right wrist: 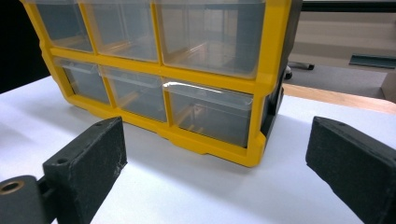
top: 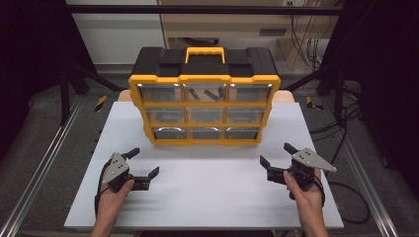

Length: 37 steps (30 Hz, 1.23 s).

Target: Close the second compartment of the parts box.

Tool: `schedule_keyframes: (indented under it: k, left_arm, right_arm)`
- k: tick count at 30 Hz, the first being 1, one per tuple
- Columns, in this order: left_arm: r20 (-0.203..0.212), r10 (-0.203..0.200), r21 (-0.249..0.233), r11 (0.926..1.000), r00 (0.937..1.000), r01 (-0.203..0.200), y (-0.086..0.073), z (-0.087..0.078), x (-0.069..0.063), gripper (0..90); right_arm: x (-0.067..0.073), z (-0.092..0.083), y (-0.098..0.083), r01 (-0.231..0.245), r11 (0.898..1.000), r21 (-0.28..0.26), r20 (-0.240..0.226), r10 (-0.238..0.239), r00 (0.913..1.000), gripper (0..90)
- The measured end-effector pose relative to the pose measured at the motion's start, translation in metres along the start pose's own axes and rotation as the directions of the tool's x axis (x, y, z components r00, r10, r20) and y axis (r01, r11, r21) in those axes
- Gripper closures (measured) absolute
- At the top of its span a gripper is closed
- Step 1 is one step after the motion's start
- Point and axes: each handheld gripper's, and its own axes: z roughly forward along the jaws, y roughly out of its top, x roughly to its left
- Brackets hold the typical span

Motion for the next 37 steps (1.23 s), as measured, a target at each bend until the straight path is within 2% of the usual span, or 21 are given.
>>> schedule_keyframes:
  k: [5, 13, 22, 31, 37]
  left_arm:
    - [-0.005, -0.006, 0.001, 1.0, 1.0, 0.006, -0.001, -0.001, 0.001, 1.2]
    - [-0.023, -0.023, -0.008, 0.9997, 0.9995, 0.023, -0.002, -0.005, 0.005, 1.2]
    - [-0.056, -0.046, -0.021, 0.9988, 0.9973, 0.045, -0.005, -0.012, 0.01, 1.2]
    - [-0.076, -0.078, -0.042, 0.9963, 0.994, 0.075, -0.009, -0.019, 0.013, 1.3]
    - [-0.077, -0.084, -0.026, 0.9963, 0.9935, 0.082, -0.012, -0.019, 0.01, 1.3]
  right_arm:
    - [0.0, 0.008, -0.004, 0.0, 1.0, -0.005, -0.014, 0.0, 0.9999, 5.4]
    - [0.0, 0.02, -0.008, 0.026, 1.0, -0.011, -0.037, -0.026, 0.999, 6.0]
    - [0.002, 0.029, -0.012, 0.046, 0.999, -0.026, -0.089, -0.048, 0.9949, 6.7]
    - [0.007, 0.028, -0.025, 0.089, 0.996, -0.027, -0.141, -0.092, 0.9856, 7.4]
    - [0.008, 0.022, -0.042, 0.068, 0.996, -0.062, -0.143, -0.076, 0.9868, 7.1]
